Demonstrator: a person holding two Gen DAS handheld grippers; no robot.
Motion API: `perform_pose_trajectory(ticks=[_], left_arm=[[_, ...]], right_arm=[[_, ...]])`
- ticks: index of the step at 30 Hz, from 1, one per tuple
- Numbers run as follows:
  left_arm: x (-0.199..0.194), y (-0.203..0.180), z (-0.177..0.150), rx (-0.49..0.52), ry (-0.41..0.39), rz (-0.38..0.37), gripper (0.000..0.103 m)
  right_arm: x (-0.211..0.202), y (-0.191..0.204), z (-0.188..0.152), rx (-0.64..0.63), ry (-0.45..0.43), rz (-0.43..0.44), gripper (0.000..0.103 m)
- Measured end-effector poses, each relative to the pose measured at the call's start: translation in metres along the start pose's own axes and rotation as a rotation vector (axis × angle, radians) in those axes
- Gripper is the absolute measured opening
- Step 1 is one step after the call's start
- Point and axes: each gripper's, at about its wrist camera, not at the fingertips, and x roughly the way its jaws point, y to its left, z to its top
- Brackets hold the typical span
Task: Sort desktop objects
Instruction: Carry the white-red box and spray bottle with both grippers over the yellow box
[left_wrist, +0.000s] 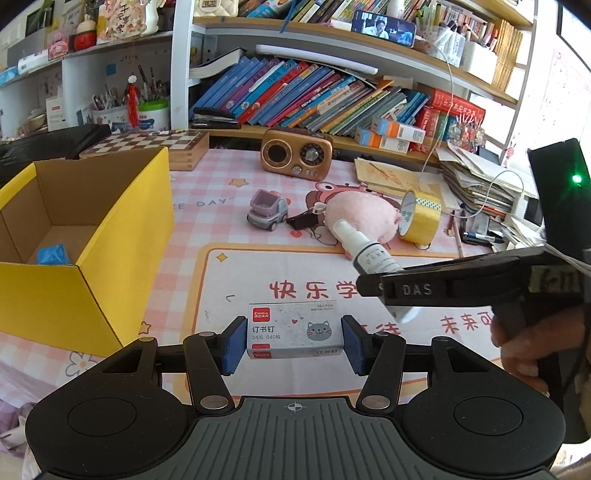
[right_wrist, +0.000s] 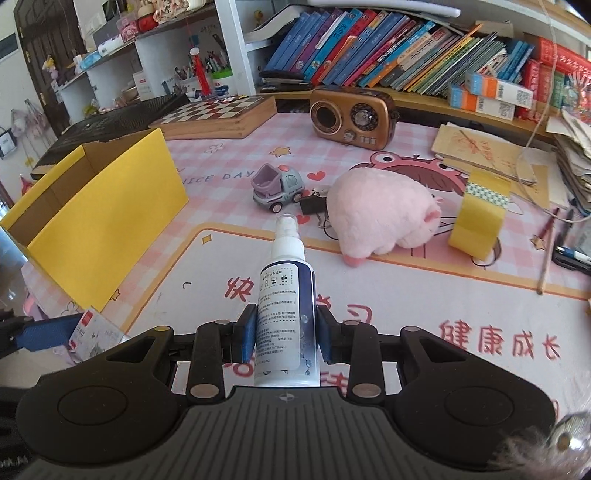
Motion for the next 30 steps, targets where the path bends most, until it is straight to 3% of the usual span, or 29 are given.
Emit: perform_pose_trajectory(ticks=[8, 18, 30], left_arm=[[-0.019, 0.013, -0.005, 0.016, -0.026, -0.038, 0.053], [-0.049, 0.045, -0.021, 0.032, -0.033, -0.071, 0.053], [-0.092, 0.088, -0.051, 0.051, -0.017, -0.061, 0.053]], right_arm=[[-0.032, 0.018, -0.014, 0.067, -0.045, -0.044, 0.030], [-0.056, 0.070, -0.046, 0.109, -0.038, -0.079, 0.031], [-0.080, 0.132, -0.086, 0.139, -0.037, -0.122, 0.031]])
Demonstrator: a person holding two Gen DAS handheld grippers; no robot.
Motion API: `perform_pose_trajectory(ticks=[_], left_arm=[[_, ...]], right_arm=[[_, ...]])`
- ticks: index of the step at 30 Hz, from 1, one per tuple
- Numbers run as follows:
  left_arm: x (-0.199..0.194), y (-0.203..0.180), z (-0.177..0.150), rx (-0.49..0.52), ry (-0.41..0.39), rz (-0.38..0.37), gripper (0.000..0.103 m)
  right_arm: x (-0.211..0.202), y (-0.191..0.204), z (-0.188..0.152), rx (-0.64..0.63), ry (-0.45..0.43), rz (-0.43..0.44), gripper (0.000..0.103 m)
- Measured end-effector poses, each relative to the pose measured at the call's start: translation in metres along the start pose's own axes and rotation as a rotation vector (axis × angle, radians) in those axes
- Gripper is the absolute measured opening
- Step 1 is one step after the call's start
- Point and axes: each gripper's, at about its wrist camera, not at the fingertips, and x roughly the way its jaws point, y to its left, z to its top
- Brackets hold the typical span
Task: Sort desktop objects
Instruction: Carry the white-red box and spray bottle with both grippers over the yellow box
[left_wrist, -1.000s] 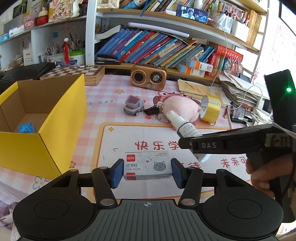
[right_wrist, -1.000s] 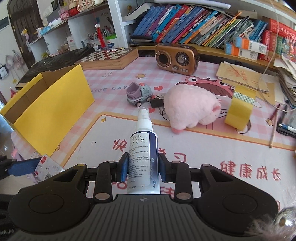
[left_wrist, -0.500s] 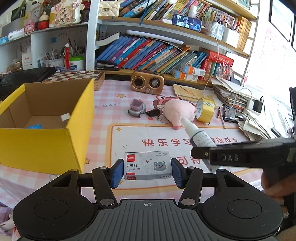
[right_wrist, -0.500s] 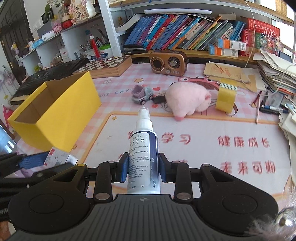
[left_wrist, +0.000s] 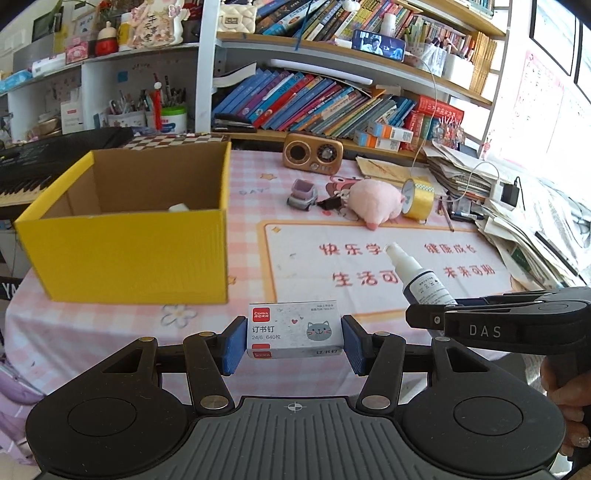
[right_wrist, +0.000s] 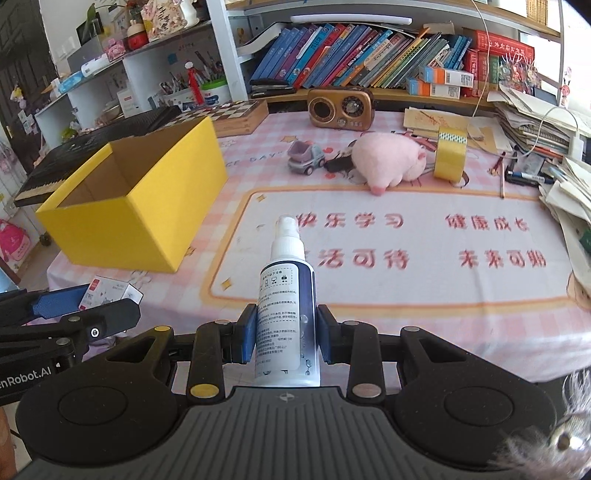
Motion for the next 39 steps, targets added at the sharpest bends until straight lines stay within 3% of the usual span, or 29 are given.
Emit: perform_pose_trajectory(ticks=[15, 39], left_arm=[[-0.052, 0.040, -0.037, -0.015, -0.007, 0.030, 0.053], [-0.090, 0.083, -0.055, -0.107, -0.041, 0.107, 0.053]], right_arm=[[-0.017, 0.059, -0.044, 0.007, 0.018, 0.028, 0.031], [-0.020, 0.121, -0.048, -0.128, 0.012, 0.113, 0.031]])
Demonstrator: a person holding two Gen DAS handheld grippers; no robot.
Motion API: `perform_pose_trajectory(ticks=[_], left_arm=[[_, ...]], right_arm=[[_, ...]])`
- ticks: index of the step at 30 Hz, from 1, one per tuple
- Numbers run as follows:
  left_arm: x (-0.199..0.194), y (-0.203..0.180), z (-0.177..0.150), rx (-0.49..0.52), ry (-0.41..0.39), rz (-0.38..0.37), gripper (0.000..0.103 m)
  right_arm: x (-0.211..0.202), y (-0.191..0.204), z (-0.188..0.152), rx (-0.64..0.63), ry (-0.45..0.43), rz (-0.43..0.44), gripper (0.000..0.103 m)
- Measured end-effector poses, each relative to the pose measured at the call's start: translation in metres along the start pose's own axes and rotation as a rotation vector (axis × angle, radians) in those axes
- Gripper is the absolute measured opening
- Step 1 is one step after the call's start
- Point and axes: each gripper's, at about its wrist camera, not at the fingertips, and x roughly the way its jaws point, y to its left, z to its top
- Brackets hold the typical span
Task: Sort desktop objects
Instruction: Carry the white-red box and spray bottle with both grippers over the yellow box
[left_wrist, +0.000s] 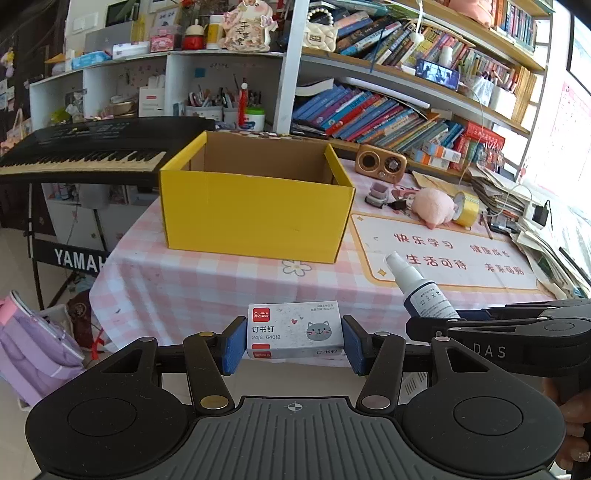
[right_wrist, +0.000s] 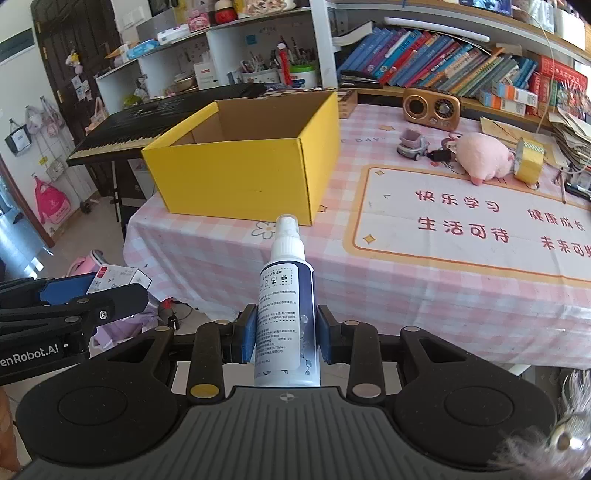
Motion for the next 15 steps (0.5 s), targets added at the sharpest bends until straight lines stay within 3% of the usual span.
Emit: perform_pose_trajectory(ticks=[15], left_arm=[[-0.002, 0.013, 0.014, -0.021, -0.048, 0.010, 0.053]], right_arm=[[0.002, 0.016, 0.017, -0.053, -0.040, 0.044, 0.031]])
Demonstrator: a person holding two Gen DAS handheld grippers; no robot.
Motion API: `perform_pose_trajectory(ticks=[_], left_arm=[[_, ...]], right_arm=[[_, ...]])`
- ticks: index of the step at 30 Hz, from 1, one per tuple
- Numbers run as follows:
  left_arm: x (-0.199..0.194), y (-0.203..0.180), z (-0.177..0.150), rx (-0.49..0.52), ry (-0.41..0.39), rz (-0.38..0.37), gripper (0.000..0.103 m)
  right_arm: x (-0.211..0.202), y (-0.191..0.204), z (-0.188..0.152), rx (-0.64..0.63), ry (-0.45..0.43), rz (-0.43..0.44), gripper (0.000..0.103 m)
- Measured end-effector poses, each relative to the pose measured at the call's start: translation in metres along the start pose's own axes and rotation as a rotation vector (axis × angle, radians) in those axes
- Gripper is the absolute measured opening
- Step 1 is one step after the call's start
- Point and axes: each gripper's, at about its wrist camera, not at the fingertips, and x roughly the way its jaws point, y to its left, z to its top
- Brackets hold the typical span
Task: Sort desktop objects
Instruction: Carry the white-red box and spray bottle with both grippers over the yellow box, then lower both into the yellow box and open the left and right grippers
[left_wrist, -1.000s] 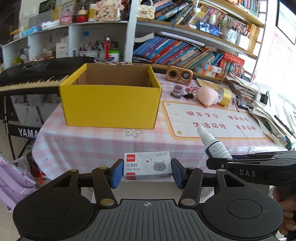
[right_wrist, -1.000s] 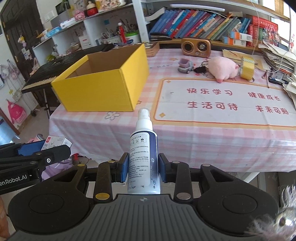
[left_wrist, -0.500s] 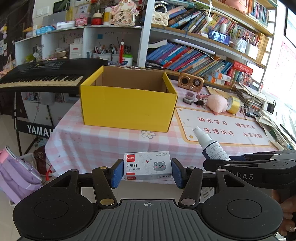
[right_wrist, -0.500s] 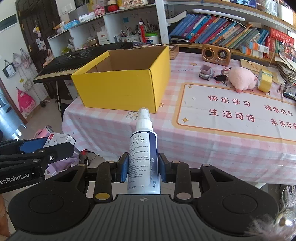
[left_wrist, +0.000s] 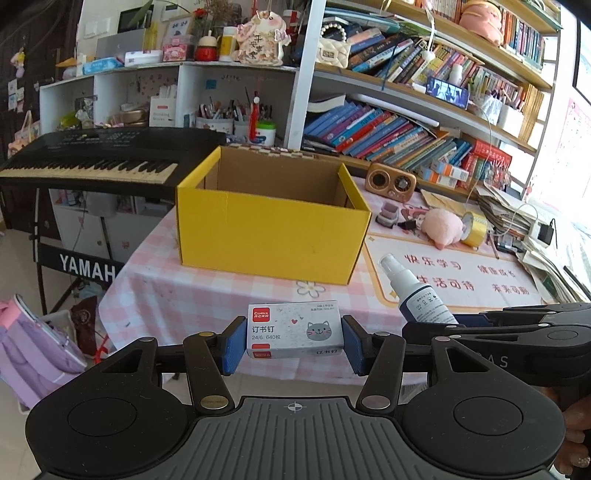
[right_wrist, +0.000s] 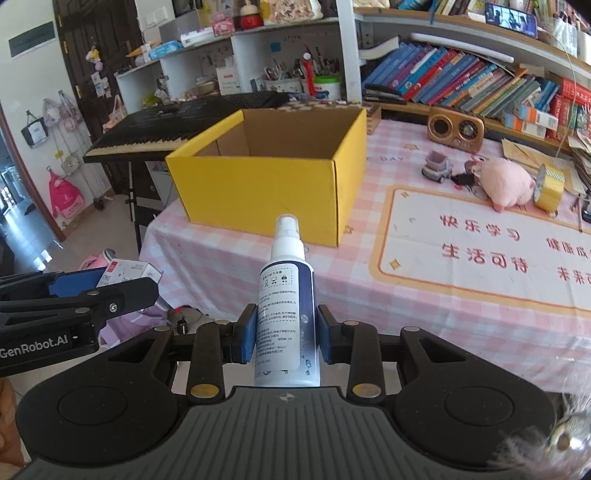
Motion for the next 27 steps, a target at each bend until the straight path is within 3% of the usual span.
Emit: perform_pose_trajectory(ticks=[7, 14, 22, 27], left_arm=[[0.004, 0.002, 0.021, 0.019, -0.049, 0.006, 0.053], [0.018, 0.008, 0.061, 0.063, -0.113, 0.034, 0.053], [0.057, 0.016, 0.113, 0.073, -0.162, 0.053, 0.053], [0.094, 0.018, 0.135, 0.085, -0.151, 0.073, 0.053]], right_arm=[[0.001, 0.004, 0.024, -0.039, -0.060, 0.032, 0.031], [0.016, -0.005, 0.076, -0.033, -0.146, 0.059, 0.031], [0.054, -0.020, 0.145, -0.056, -0.206, 0.065, 0.031], [0.088, -0.030, 0.182, -0.075, -0.198, 0.085, 0.031]])
